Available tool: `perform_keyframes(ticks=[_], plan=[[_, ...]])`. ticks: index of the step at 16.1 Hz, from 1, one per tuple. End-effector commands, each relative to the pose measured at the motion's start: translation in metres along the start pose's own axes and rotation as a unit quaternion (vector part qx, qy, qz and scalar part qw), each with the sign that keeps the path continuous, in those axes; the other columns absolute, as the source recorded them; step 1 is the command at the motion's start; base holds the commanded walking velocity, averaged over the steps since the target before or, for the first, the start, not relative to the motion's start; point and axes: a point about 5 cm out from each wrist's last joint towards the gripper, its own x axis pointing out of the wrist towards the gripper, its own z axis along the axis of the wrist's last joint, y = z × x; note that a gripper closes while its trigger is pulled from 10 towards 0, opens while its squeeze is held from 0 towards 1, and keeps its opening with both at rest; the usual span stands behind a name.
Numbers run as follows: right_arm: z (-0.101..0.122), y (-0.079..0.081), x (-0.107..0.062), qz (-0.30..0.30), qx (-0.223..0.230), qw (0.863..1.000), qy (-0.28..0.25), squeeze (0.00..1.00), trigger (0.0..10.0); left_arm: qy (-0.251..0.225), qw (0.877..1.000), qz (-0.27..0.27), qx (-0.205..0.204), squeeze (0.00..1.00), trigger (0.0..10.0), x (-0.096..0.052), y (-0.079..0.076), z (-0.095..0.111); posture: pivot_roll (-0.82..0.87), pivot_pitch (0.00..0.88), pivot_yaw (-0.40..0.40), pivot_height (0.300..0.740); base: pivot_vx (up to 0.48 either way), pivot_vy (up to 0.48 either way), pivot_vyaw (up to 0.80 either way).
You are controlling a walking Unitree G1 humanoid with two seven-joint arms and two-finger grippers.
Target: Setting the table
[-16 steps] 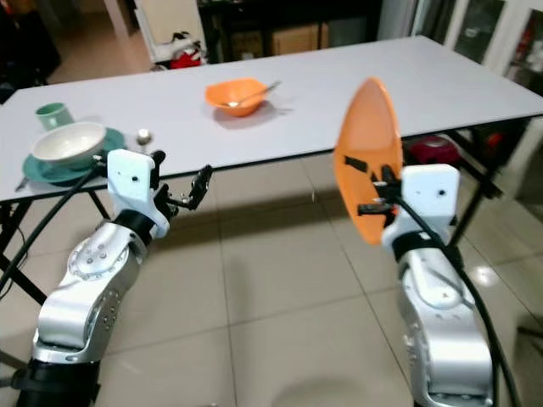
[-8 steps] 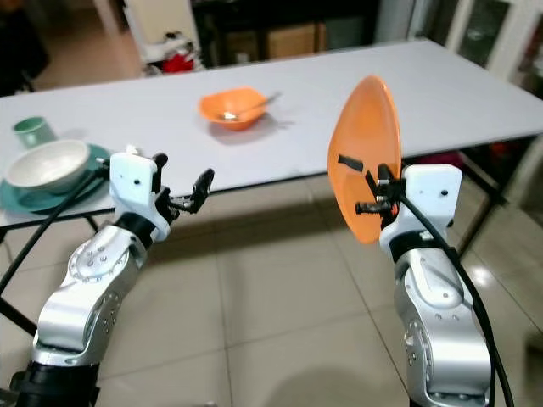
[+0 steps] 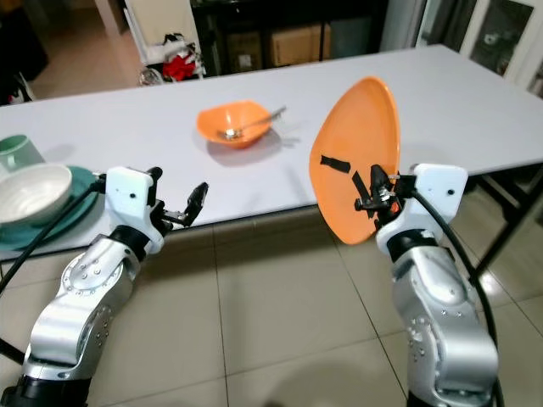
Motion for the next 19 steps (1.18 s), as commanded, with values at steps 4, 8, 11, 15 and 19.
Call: perform_keyframes(ticks=[4,8,11,15,19], plan=[[-0.001,0.026,-0.002,0.136,0.067,0.988,0.031,0.00,10.0,0.011,0.999,0.036,0.012,0.00,10.0,-0.015,0.013,-0.005,0.04,0.000,0.014,0.740,0.430,0.000,0.00],[-0.007,0.029,-0.005,0.198,0.150,0.966,0.070,0.00,10.0,0.008,0.999,0.039,0.025,0.00,10.0,-0.019,0.019,-0.001,0.05,0.000,0.004,0.740,0.432,0.000,0.00],[-0.012,0.031,-0.009,0.242,0.242,0.933,0.111,0.00,10.0,0.025,0.997,-0.024,0.070,0.00,10.0,-0.021,0.027,0.004,0.05,0.000,0.018,0.740,0.000,0.000,0.00],[-0.035,0.024,-0.004,0.234,0.306,0.899,0.207,0.00,10.0,0.037,0.990,-0.096,0.093,0.00,10.0,-0.022,0.037,0.009,0.05,0.000,0.030,0.740,0.000,0.000,0.00],[-0.051,0.020,0.003,0.229,0.401,0.845,0.271,0.00,10.0,0.051,0.984,-0.149,0.088,0.00,10.0,-0.028,0.034,0.012,0.05,0.000,0.029,0.740,0.000,0.000,0.00]])
